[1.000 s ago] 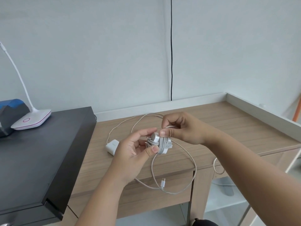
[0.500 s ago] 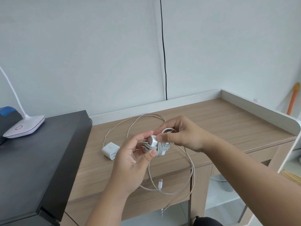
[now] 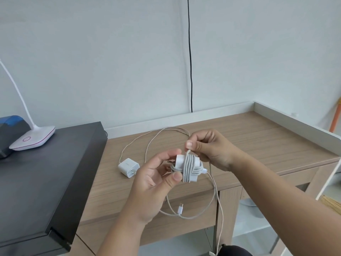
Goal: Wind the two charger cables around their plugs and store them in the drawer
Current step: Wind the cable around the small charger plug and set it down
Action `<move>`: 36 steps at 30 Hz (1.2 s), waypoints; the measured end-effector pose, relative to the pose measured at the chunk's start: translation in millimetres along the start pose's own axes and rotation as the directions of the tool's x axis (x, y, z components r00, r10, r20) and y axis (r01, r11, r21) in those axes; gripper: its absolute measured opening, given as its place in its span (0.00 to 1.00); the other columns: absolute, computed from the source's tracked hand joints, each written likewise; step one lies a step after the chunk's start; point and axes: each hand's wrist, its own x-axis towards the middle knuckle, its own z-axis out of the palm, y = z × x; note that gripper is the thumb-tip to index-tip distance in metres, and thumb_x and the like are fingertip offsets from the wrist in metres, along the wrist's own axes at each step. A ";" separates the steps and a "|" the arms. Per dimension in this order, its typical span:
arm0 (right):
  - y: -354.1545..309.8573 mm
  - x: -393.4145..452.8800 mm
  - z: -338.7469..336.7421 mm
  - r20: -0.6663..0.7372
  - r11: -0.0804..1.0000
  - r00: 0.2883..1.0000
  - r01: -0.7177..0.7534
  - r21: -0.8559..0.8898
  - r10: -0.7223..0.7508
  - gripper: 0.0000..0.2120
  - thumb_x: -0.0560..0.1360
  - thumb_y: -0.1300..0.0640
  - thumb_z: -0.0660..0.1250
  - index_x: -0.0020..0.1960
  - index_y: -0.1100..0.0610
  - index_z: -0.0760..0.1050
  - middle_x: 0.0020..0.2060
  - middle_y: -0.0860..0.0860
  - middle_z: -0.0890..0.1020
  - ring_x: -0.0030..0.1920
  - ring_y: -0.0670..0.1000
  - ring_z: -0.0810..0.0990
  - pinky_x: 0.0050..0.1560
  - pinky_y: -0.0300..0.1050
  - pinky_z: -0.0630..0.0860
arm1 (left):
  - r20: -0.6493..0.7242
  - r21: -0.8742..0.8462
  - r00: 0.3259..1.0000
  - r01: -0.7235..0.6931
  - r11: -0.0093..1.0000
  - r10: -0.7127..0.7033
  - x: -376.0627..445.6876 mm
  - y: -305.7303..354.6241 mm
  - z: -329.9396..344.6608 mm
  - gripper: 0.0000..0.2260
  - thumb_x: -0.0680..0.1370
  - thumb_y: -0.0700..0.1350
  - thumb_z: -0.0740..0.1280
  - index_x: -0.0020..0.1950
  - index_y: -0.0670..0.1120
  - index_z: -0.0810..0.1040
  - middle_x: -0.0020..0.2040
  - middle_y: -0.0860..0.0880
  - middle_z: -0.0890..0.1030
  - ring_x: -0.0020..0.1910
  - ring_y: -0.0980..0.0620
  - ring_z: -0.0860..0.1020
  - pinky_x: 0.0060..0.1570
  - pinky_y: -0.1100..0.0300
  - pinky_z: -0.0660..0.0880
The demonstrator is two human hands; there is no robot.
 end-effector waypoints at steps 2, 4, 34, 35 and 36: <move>9.4 -1.7 4.8 -0.046 0.999 0.999 0.016 0.038 -0.015 0.17 0.63 0.44 0.78 0.34 0.58 0.79 0.33 0.61 0.71 0.31 0.53 0.62 0.28 0.43 0.57 | 0.002 -0.085 1.000 0.007 0.996 -0.007 0.0 1.5 3.7 0.20 0.68 0.51 0.78 0.58 0.50 0.82 0.49 0.50 0.84 0.50 0.52 0.81 0.48 0.59 0.78; 20.2 -5.0 11.6 -0.092 0.996 0.995 0.042 0.077 -0.035 0.13 0.66 0.48 0.77 0.34 0.57 0.79 0.32 0.59 0.75 0.32 0.53 0.68 0.32 0.42 0.64 | -0.001 -0.189 1.000 0.021 0.982 -0.021 0.6 1.5 5.9 0.21 0.66 0.50 0.79 0.58 0.48 0.82 0.51 0.48 0.84 0.53 0.49 0.81 0.49 0.56 0.78; 9.6 -61.3 65.9 -0.004 0.206 0.998 -0.016 -0.978 0.058 0.10 0.81 0.49 0.53 0.57 0.46 0.72 0.41 0.53 0.81 0.42 0.60 0.79 0.38 0.46 0.74 | -0.361 -0.423 0.903 0.063 0.904 -0.232 -8.3 -36.6 -0.8 0.19 0.72 0.37 0.68 0.63 0.44 0.77 0.54 0.46 0.82 0.49 0.53 0.81 0.48 0.62 0.78; 10.2 -62.5 64.2 0.002 0.217 0.998 -0.012 -0.976 0.061 0.10 0.81 0.49 0.53 0.56 0.46 0.72 0.39 0.52 0.80 0.41 0.59 0.78 0.38 0.46 0.73 | -0.350 -0.415 0.908 0.070 0.907 -0.230 -10.0 -37.7 -2.4 0.19 0.73 0.37 0.70 0.63 0.43 0.77 0.54 0.46 0.82 0.50 0.52 0.81 0.49 0.62 0.78; 11.0 -64.1 62.9 0.012 0.232 0.998 -0.003 -0.973 0.062 0.09 0.81 0.49 0.54 0.54 0.46 0.73 0.35 0.51 0.77 0.39 0.59 0.76 0.37 0.46 0.72 | -0.343 -0.391 0.913 0.075 0.917 -0.221 -11.6 -38.7 -4.0 0.18 0.73 0.37 0.70 0.63 0.43 0.77 0.53 0.47 0.83 0.50 0.52 0.81 0.49 0.61 0.78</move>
